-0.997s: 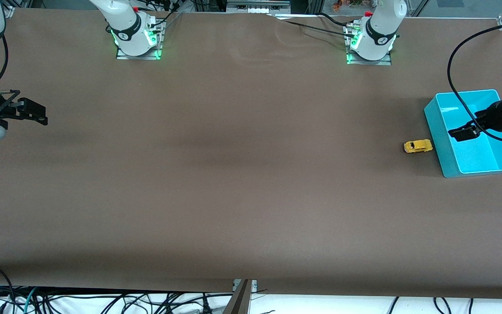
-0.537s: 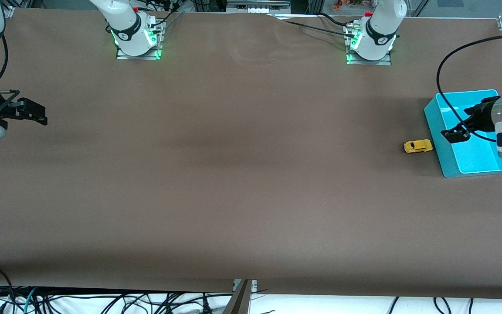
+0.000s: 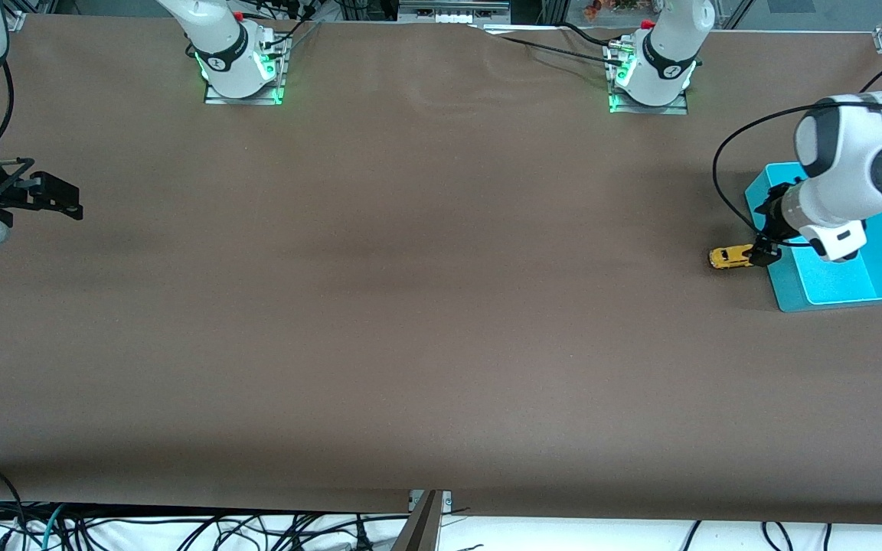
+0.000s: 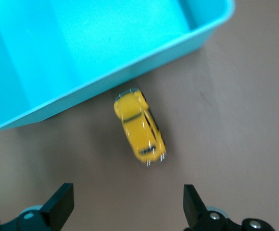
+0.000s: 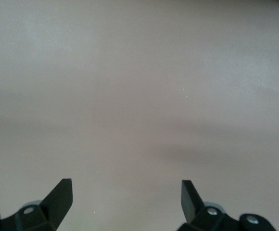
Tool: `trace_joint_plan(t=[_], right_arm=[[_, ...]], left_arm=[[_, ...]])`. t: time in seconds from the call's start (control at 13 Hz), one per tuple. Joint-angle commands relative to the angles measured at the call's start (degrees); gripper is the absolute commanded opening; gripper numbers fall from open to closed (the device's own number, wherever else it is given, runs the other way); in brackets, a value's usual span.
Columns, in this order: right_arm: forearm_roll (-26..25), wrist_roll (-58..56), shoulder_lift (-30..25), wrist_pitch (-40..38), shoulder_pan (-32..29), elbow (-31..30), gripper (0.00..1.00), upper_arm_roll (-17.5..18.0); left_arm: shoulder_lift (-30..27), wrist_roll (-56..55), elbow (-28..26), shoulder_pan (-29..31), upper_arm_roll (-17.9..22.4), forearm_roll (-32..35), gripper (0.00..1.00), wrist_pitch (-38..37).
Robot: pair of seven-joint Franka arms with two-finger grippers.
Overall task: Wind and store yellow beetle car
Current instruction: 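Grasp the yellow car with the left gripper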
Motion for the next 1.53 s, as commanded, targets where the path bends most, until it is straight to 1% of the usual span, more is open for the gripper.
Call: trace_joint_plan(t=[0.0, 0.15, 0.31, 0.54, 0.69, 0.92, 1.07, 1.23, 1.46], right_arm=[[-0.2, 0.1, -0.7, 0.0, -0.3, -0.4, 1.0, 0.1], [-0.2, 0.1, -0.7, -0.1, -0.3, -0.4, 1.0, 0.0], [-0.2, 0.1, -0.7, -0.1, -0.3, -0.4, 1.0, 0.0], [-0.2, 0.1, -0.7, -0.1, -0.3, -0.4, 1.0, 0.0], [-0.2, 0.1, -0.7, 0.0, -0.3, -0.4, 1.0, 0.0], [-0.2, 0.1, -0.7, 0.0, -0.3, -0.4, 1.0, 0.0], [-0.2, 0.0, -0.7, 0.0, -0.4, -0.4, 1.0, 0.0], [-0.2, 0.1, -0.7, 0.0, -0.4, -0.4, 1.0, 0.0], [-0.2, 0.1, -0.7, 0.0, -0.4, -0.4, 1.0, -0.1]], left_arm=[[0.5, -3.1, -5.7, 2.7, 2.6, 2.1, 1.0, 9.8], [1.9, -4.3, -9.1, 2.7, 4.9, 2.1, 1.0, 16.4], [4.0, -8.2, -11.4, 2.7, 5.2, 2.1, 1.0, 22.3], [7.1, -18.1, -11.3, 1.6, 5.2, 2.1, 1.0, 27.0], [8.5, -19.6, -11.1, 1.6, 5.2, 1.7, 1.0, 29.9], [8.7, -20.0, -9.9, 1.7, 5.2, 0.7, 1.0, 30.1], [9.0, -20.3, -9.6, 1.6, 5.2, -2.1, 1.0, 30.3], [10.6, -20.4, -7.9, 1.7, 5.2, -2.2, 1.0, 30.7], [11.3, -20.4, -7.7, 1.6, 5.2, -3.6, 1.0, 31.7]])
